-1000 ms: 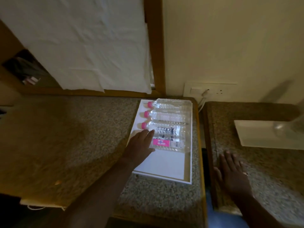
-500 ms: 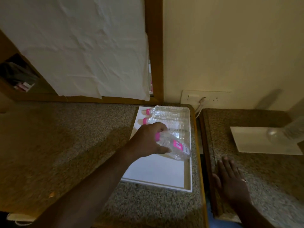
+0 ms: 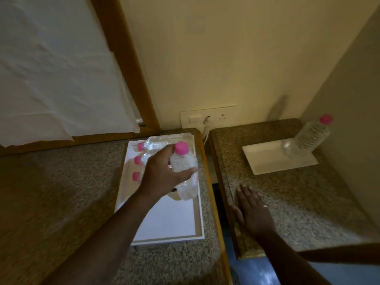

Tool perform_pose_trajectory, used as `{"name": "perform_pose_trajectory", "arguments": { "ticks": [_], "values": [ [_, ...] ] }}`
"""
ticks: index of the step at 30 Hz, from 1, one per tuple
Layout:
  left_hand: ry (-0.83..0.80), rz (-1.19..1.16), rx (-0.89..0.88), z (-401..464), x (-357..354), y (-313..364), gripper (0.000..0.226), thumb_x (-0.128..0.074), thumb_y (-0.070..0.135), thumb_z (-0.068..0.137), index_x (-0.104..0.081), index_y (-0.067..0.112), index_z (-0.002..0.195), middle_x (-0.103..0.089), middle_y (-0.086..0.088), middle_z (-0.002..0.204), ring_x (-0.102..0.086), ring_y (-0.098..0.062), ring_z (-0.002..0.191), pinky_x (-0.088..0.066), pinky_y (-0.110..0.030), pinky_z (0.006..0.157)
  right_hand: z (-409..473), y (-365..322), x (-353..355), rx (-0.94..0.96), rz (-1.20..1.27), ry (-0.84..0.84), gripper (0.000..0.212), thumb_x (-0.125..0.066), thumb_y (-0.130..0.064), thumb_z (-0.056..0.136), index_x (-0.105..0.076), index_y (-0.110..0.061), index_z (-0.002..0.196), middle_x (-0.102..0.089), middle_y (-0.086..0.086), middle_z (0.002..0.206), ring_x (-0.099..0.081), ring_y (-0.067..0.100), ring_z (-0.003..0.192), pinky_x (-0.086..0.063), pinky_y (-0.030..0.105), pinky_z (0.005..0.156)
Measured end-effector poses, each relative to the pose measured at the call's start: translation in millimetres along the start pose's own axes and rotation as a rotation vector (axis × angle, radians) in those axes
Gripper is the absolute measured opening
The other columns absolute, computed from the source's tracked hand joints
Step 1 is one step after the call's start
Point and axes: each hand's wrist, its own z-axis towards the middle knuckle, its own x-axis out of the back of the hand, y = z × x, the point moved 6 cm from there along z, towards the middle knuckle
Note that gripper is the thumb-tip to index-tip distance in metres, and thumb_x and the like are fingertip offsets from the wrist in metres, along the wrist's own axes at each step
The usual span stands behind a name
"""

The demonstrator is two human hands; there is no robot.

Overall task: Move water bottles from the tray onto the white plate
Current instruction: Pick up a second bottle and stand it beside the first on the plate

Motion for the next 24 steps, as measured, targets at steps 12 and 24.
{"name": "perform_pose_trajectory", "arguments": {
  "ticks": [12,24],
  "values": [
    [0.051,-0.111,-0.189,95,-106,104,0.05,-0.085,0.041,0.067,-0.061,0.032,0.109,-0.07,0.01,0.096,-0.067,-0.006,0.087,-0.058,-0.031,0.075,-16,101,33,-0.129,-0.059,-0.012,0.076,-0.025,-0.067,0.094,-0.023,-0.018,0.153,-0.011,0.008,0.161,-0.001,0.022,0.147,0.002,0.039,0.115],
    [-0.161,-0.151,-0.217,134,-289,139,0.057,-0.088,0.032,0.064,-0.063,0.019,0.113,-0.071,0.0,0.106,-0.066,-0.018,0.098,-0.056,-0.042,0.084,-13,130,34,-0.1,-0.052,0.09,0.074,-0.031,-0.068,0.095,-0.03,-0.018,0.15,-0.022,0.011,0.159,-0.015,0.029,0.147,-0.009,0.05,0.118]
  ]
}}
